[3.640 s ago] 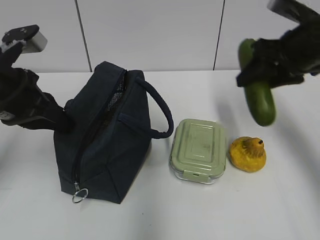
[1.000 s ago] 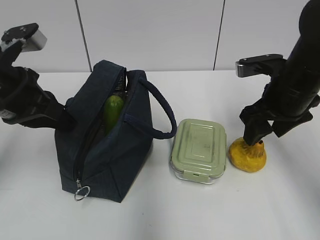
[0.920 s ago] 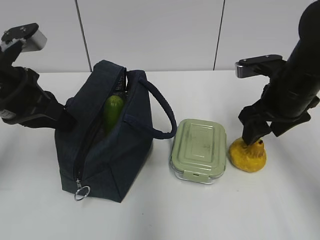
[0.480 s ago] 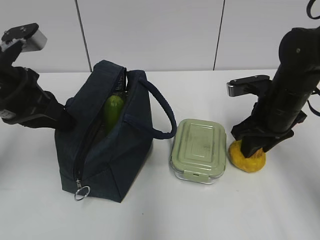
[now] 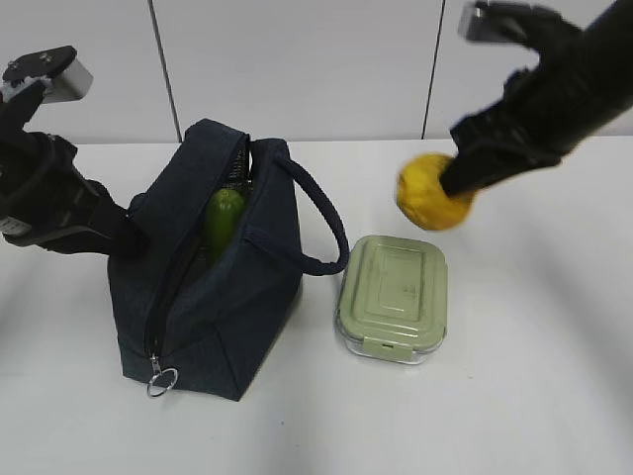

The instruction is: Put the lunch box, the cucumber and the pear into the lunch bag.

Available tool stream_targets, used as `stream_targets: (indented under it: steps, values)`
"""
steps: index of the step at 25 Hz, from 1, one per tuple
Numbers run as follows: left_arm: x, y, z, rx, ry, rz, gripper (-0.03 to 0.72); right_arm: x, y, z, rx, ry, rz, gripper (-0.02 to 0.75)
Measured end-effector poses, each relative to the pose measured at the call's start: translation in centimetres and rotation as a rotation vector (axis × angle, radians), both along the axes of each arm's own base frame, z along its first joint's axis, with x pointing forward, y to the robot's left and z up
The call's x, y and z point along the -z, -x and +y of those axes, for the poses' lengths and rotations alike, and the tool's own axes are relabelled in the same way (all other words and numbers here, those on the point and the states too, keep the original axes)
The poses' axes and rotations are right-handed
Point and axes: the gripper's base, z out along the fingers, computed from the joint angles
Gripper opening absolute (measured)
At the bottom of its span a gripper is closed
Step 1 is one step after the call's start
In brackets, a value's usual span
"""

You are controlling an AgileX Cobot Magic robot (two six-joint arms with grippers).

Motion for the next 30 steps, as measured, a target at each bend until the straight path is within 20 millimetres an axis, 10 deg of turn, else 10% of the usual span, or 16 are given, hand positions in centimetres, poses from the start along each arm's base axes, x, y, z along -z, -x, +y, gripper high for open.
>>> stream_targets:
  steps: [5, 13, 25, 30]
  values:
    - [0.0, 0.0, 0.0, 0.000, 0.000, 0.000, -0.015, -3.5, 1.4, 5.7, -0.265, -0.237, -0.126, 0.179]
    - [0.0, 0.0, 0.0, 0.000, 0.000, 0.000, -0.015, 1.4, 0.1, 13.1, -0.442, -0.230, -0.050, 0.179]
    - [0.0, 0.0, 0.0, 0.000, 0.000, 0.000, -0.015, 5.4, -3.3, 12.9, -0.341, 0.009, -0.129, 0.190]
    - [0.0, 0.0, 0.0, 0.001, 0.000, 0.002, -0.015, 4.7, -3.5, 13.1, -0.374, 0.027, -0.137, 0.425]
